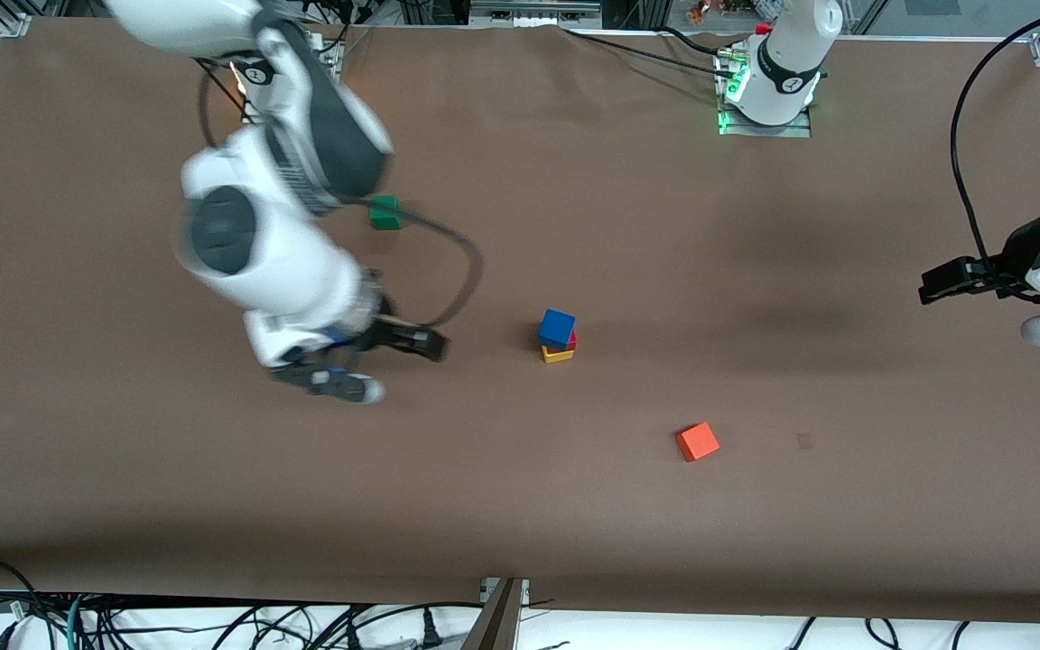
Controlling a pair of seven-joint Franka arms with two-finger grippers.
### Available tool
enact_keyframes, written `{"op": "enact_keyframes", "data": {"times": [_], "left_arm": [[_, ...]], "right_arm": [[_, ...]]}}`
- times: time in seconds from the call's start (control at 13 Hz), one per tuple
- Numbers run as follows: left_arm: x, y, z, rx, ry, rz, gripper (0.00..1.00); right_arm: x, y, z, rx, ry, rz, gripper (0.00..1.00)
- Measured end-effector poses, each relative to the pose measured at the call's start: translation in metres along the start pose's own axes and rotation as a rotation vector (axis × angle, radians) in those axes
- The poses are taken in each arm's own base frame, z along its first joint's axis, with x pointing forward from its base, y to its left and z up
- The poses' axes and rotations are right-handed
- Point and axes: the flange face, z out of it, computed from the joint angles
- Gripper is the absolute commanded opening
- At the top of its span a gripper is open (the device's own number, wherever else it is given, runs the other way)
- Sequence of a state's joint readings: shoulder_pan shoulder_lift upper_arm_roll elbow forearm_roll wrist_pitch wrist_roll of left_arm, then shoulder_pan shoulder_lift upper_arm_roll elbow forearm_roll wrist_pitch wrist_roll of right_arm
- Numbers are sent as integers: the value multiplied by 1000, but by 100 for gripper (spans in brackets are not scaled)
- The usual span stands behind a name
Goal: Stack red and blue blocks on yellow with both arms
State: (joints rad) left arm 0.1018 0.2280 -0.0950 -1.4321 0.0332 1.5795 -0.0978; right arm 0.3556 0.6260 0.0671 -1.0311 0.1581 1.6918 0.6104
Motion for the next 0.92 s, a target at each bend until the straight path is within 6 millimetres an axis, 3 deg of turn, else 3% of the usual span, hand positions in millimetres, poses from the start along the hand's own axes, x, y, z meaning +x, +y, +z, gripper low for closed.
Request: {"op": "enact_keyframes", "data": {"times": [0.08,0.23,0.62,0.92], "left_arm": [[0,0,0,0,0,1,100],[0,2,0,0,0,3,100],[0,2,1,0,-1,3,100],[0,1,0,0,1,2,100]], "right_arm": [[6,28,-20,-12,-18,-24,100],[1,65,-46,-33,-23,-36,100],[-52,156,-86,-47,4,-85,100],[-63,191,-98,-56,7,-143,100]]}}
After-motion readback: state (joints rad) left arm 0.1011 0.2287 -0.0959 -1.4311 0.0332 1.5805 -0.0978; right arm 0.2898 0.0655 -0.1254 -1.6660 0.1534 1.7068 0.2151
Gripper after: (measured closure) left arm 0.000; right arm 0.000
